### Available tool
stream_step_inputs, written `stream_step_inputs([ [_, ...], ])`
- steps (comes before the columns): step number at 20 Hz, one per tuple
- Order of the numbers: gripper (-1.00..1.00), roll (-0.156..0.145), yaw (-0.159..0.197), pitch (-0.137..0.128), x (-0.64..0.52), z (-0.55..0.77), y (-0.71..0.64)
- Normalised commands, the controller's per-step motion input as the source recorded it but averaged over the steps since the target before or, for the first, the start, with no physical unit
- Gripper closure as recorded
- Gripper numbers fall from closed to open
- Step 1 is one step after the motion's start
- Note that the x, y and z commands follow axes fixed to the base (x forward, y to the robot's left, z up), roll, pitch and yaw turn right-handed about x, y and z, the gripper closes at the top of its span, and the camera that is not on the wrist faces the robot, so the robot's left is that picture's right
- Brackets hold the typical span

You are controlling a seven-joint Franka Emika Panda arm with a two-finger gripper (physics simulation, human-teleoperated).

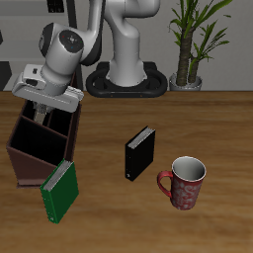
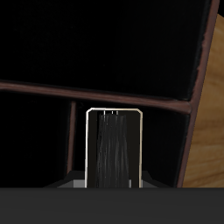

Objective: Place the yellow book into the right desk caddy's back compartment

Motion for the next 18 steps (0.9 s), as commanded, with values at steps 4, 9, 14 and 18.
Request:
stream_step_inputs([
  [4, 1.00, -0.012, -0.024, 0.054, -0.02, -0.16, -0.07],
  [9, -1.00, -0.024, -0.022, 0.026, -0.02, -0.04, -0.02],
  [14, -1.00, -0.004, -0.009, 0.006, -0.02, 0.03, 0.01],
  [18, -1.00, 0.000, -0.013, -0.027, -0.03, 0.16, 0.07],
])
